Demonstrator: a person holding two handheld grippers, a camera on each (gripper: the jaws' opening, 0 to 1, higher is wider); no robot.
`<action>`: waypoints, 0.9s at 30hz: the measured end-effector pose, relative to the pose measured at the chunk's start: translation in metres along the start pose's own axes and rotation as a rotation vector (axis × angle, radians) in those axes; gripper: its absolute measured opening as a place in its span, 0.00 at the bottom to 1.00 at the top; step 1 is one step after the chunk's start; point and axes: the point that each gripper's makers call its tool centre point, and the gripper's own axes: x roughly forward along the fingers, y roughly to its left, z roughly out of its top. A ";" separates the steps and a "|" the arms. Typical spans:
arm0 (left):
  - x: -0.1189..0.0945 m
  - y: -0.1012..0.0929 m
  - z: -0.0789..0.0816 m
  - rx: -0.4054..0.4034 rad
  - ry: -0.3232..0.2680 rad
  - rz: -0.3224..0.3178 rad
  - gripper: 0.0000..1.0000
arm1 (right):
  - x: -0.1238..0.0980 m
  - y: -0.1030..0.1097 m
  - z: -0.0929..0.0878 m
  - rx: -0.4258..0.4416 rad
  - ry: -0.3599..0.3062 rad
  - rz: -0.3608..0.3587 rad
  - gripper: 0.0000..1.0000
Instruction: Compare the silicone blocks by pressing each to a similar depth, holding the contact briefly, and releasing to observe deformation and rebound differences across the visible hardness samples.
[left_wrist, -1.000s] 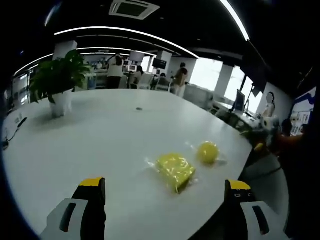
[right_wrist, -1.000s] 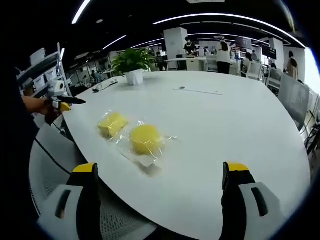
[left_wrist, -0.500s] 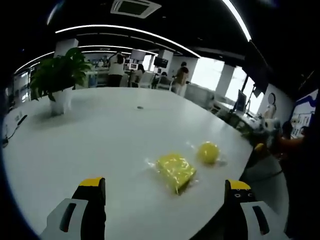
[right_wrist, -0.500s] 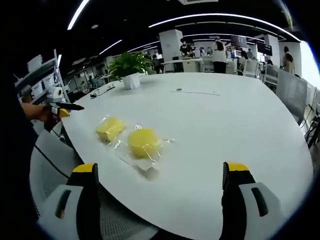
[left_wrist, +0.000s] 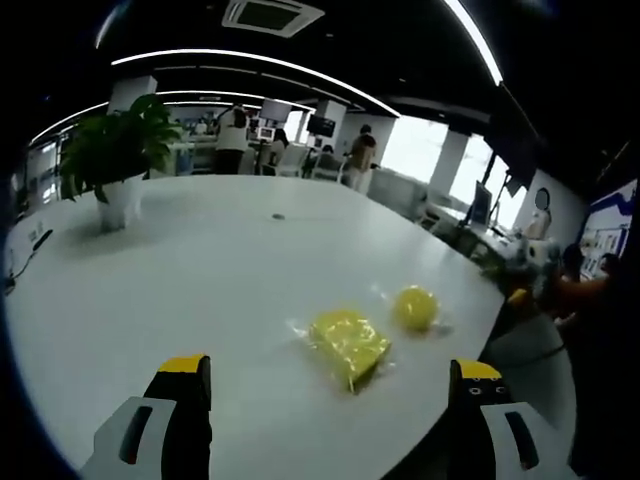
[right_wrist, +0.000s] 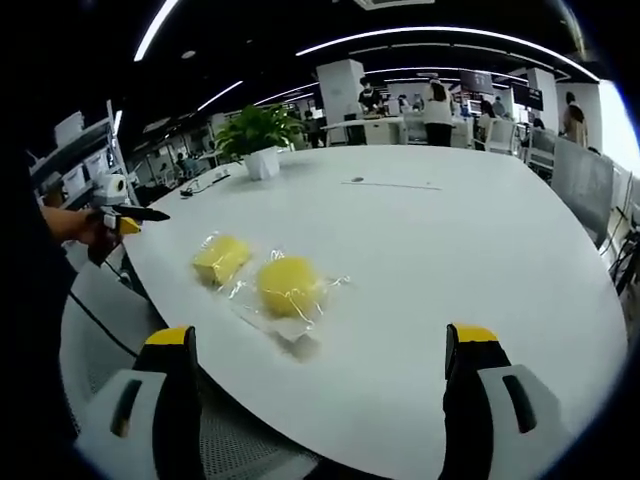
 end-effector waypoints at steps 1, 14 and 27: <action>0.000 -0.001 0.000 -0.001 0.002 -0.001 1.00 | 0.000 0.000 0.000 0.002 0.000 -0.001 0.97; 0.016 0.011 0.006 -0.150 0.013 -0.007 1.00 | 0.000 0.002 0.000 0.011 0.002 -0.003 0.97; 0.040 0.020 0.012 -0.292 0.039 -0.033 0.97 | -0.001 0.003 0.003 0.016 -0.007 -0.005 0.97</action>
